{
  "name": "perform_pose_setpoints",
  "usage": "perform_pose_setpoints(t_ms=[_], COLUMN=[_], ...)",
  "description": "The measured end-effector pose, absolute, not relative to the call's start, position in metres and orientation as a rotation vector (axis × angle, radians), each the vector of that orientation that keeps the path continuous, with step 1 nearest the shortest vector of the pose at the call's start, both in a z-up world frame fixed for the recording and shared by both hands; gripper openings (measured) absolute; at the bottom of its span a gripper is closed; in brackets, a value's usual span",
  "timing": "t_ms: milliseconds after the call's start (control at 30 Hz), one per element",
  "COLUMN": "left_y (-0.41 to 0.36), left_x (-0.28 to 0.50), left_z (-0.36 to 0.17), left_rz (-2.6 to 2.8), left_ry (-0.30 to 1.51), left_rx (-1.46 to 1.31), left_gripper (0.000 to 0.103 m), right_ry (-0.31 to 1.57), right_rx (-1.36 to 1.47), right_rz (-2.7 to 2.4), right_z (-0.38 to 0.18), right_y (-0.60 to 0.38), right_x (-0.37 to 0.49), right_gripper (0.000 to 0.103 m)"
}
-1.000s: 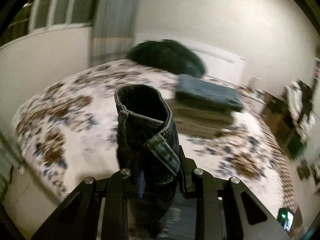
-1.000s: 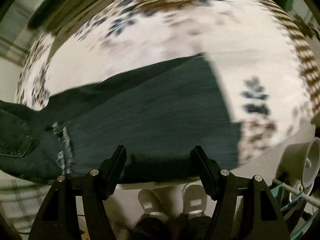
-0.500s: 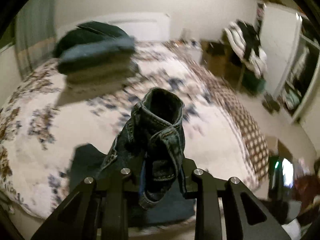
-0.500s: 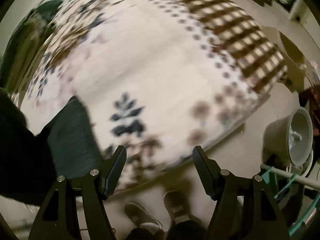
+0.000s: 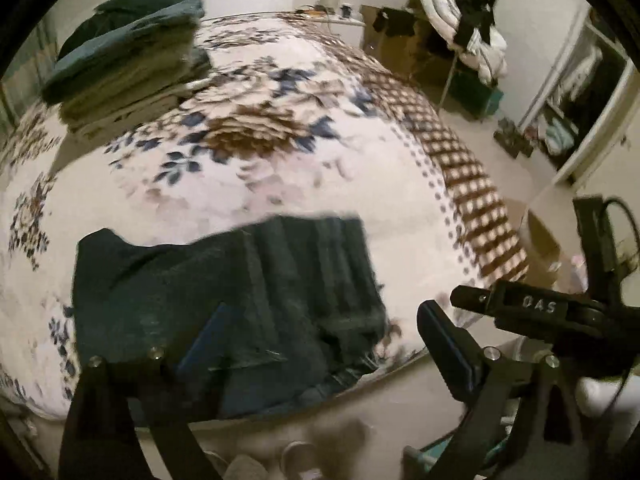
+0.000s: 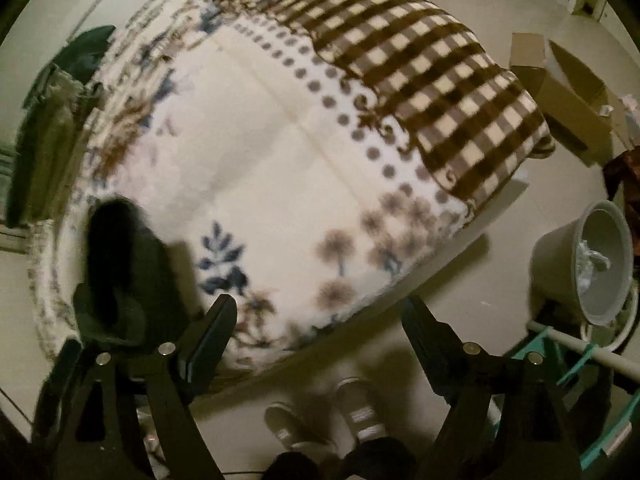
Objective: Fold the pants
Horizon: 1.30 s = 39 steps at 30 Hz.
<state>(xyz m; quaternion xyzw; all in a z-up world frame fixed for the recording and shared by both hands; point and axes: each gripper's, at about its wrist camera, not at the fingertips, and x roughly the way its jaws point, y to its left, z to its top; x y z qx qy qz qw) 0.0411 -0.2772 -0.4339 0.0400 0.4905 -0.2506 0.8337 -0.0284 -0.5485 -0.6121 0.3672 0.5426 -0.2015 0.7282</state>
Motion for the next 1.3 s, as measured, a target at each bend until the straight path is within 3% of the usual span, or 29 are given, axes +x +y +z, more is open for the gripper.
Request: perform_pose_setpoints(t_ms=[67, 267, 400, 433, 467, 700, 833, 900, 1000, 1067, 1133, 1300], left_y=[-0.246, -0.147, -0.102, -0.094, -0.090, -0.090, -0.090, -0.088, -0.086, -0.085, -0.083, -0.073], left_x=[0.056, 0.107, 0.130, 0.133, 0.137, 0.139, 0.137, 0.137, 0.136, 0.136, 0.136, 0.137], left_z=[-0.425, -0.448, -0.480, -0.487, -0.494, -0.523, -0.530, -0.532, -0.532, -0.532, -0.535, -0.542], left_rz=[-0.480, -0.201, -0.103, -0.090, -0.084, -0.132, -0.144, -0.151, -0.164, -0.166, -0.170, -0.167], left_ry=[1.062, 1.137, 1.209, 1.229, 1.246, 1.329, 1.357, 1.371, 1.373, 1.372, 1.377, 1.395], left_rx=[0.021, 0.003, -0.013, -0.025, -0.031, -0.050, -0.072, -0.073, -0.066, -0.052, -0.059, -0.102], left_gripper=[0.096, 0.096, 0.096, 0.096, 0.096, 0.096, 0.096, 0.096, 0.096, 0.096, 0.096, 0.096], right_ry=[1.171, 1.134, 1.236, 1.251, 1.263, 1.252, 1.362, 1.502, 1.517, 1.381, 1.325, 1.319], right_rx=[0.848, 0.961, 1.076, 1.107, 1.112, 1.061, 0.969, 0.903, 0.914, 1.056, 1.128, 1.266], right_rz=[-0.373, -0.080, 0.046, 0.035, 0.022, -0.017, -0.104, -0.114, -0.124, -0.040, -0.008, 0.007], right_z=[-0.603, -0.601, -0.628, -0.636, -0.639, -0.577, -0.586, -0.618, -0.641, -0.638, -0.641, -0.692], right_y=[-0.549, -0.525, -0.503, -0.500, -0.498, -0.487, -0.496, -0.493, -0.499, -0.504, -0.503, -0.490], right_x=[-0.024, 0.029, 0.068, 0.071, 0.073, 0.066, 0.053, 0.050, 0.033, 0.018, 0.007, -0.001], right_gripper=[0.095, 0.095, 0.093, 0.067, 0.007, 0.006, 0.006, 0.010, 0.044, 0.083, 0.101, 0.101])
